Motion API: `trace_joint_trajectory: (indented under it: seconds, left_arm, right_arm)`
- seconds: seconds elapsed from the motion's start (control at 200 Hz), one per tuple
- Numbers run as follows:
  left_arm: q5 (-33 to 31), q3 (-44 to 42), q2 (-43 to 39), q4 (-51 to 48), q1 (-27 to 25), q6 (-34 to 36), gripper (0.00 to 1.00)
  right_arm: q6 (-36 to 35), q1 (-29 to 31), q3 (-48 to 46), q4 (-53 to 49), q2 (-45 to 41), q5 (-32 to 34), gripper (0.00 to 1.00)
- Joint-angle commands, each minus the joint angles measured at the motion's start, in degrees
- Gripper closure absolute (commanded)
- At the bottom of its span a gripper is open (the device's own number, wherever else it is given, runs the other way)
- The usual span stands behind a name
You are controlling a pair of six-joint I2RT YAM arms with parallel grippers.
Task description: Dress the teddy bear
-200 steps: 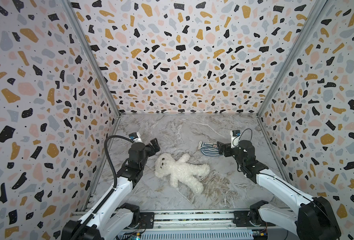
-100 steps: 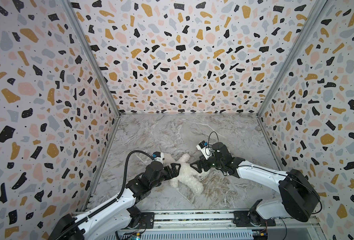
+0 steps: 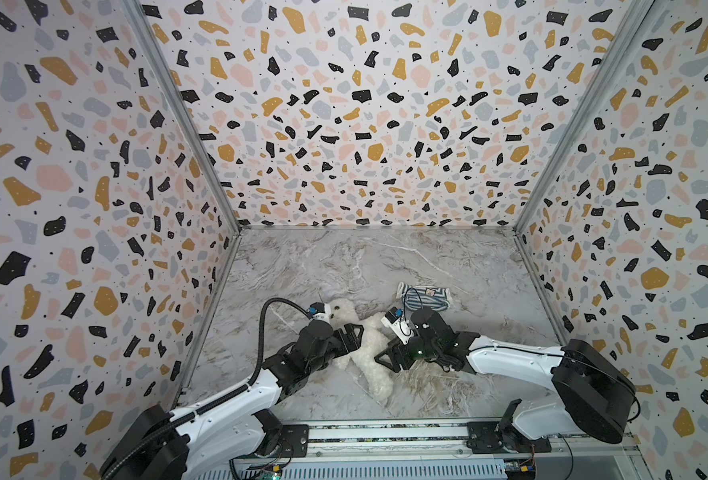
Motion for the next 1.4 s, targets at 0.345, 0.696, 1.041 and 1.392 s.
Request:
trace_joint_trajectory:
  seconds: [0.345, 0.696, 1.041, 1.392]
  left_arm:
    - [0.6, 12.0, 9.2, -5.2, 5.6, 14.9, 0.05]
    - [-6.3, 13.1, 9.1, -11.0, 0.3, 11.5, 0.00]
    - [-6.5, 15.8, 18.1, -5.3, 0.1, 7.2, 0.00]
    - [-10.0, 21.1, 29.6, -6.2, 0.1, 9.8, 0.16]
  right_arm:
    - [10.1, 4.1, -5.9, 12.8, -9.3, 1.9, 0.29]
    - [8.5, -14.0, -13.2, 7.8, -21.7, 1.1, 0.28]
    - [5.9, -16.0, -14.5, 7.1, -21.8, 1.9, 0.27]
    - [5.1, -16.1, -16.4, 5.9, -24.9, 3.9, 0.27]
